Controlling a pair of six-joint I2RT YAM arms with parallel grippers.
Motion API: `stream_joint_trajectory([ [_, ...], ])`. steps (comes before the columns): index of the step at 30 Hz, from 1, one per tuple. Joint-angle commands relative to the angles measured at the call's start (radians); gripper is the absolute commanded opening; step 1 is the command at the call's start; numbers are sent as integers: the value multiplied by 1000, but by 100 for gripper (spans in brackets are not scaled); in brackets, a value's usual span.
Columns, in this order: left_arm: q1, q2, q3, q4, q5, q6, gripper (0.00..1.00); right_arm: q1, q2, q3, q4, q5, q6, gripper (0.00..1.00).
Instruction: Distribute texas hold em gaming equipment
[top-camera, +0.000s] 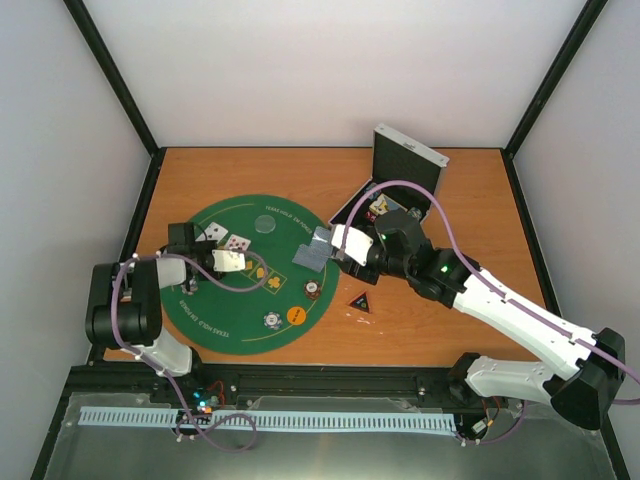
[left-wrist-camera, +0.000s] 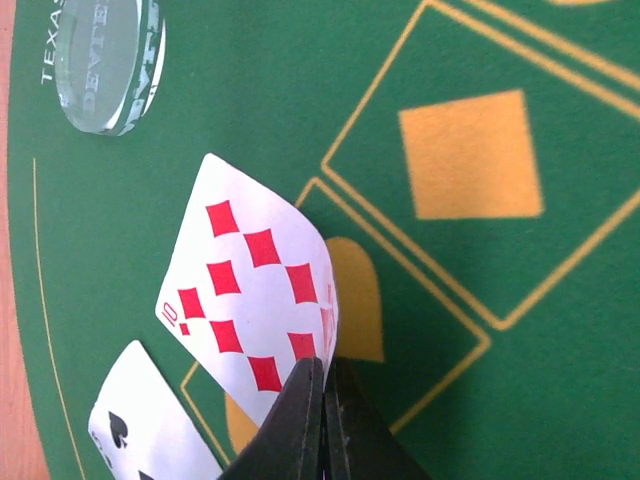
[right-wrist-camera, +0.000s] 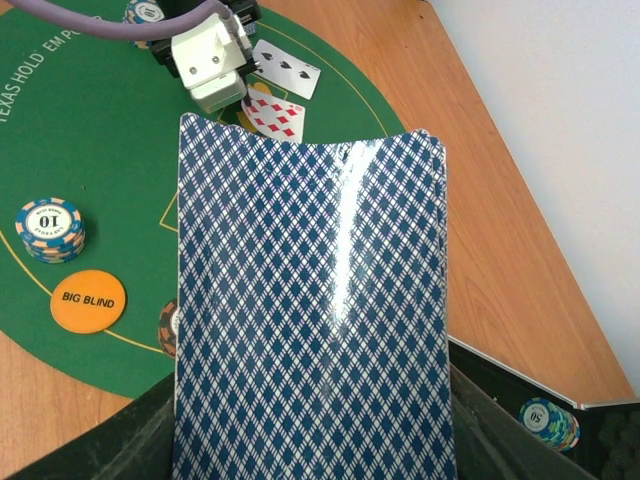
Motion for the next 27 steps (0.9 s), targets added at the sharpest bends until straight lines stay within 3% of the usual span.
stream_joint_trajectory([
  [1, 19, 52, 52, -13, -41, 50, 1, 6, -31, 26, -10, 3, 10, 52],
  [18, 36, 65, 47, -35, -79, 103, 0, 6, -32, 31, -14, 8, 2, 52],
  [27, 37, 36, 42, -98, -97, 138, 23, 6, -33, 30, -15, 6, 3, 52],
])
